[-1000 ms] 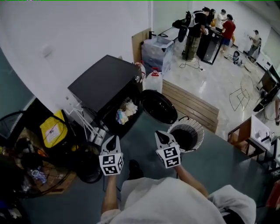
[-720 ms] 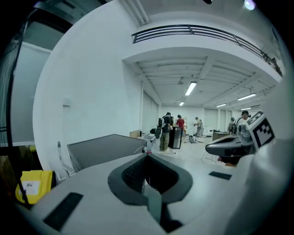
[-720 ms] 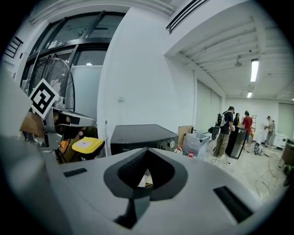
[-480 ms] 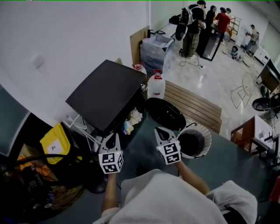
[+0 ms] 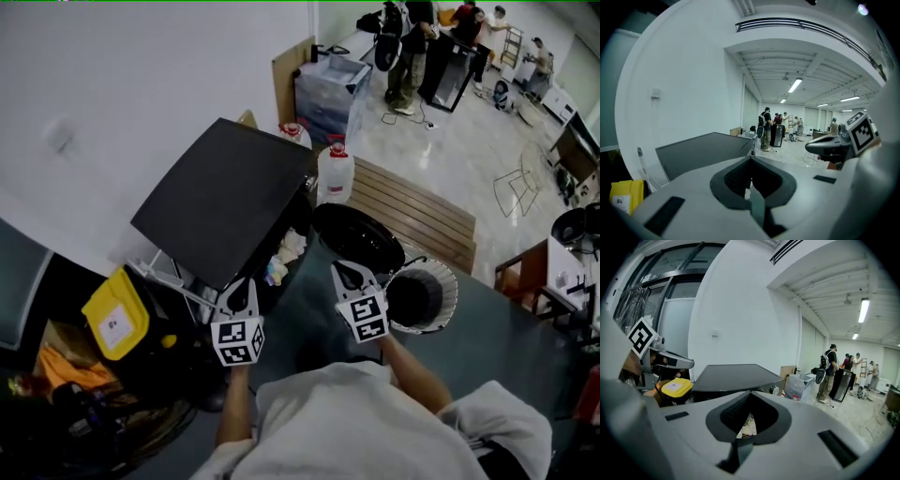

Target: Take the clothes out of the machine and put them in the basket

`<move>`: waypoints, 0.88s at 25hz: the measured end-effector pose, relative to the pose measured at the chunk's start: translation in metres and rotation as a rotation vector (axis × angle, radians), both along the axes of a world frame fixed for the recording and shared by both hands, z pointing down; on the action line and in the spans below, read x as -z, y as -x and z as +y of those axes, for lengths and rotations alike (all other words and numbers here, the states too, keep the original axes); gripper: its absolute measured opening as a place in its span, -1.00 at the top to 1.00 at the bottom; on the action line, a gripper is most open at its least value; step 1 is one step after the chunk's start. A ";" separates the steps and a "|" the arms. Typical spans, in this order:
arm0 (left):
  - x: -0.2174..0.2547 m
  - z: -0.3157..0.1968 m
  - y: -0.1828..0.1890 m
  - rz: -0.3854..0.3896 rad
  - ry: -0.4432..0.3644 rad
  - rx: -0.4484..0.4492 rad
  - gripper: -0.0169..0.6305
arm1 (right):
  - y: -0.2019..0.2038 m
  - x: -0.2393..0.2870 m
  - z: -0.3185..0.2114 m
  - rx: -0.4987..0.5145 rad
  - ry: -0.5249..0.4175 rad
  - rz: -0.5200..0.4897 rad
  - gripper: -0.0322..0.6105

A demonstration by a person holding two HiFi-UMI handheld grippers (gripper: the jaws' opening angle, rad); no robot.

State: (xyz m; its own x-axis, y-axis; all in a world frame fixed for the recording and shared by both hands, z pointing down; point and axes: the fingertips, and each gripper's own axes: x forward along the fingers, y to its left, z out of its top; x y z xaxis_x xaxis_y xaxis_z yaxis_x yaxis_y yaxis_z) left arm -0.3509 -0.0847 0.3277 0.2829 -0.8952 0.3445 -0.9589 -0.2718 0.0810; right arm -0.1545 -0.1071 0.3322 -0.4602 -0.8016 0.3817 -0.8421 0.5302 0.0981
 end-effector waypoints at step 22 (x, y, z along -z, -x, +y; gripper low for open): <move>-0.055 -0.005 -0.045 -0.015 0.081 0.202 0.89 | -0.053 -0.070 -0.036 0.164 0.124 -0.021 0.83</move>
State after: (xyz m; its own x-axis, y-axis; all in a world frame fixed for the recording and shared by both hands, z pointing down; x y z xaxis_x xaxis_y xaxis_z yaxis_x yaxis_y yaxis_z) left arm -0.3060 -0.0898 0.3823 0.0954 -0.9024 0.4202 -0.9945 -0.0676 0.0805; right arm -0.1012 -0.1434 0.4026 -0.5896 -0.6627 0.4617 -0.7448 0.6673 0.0065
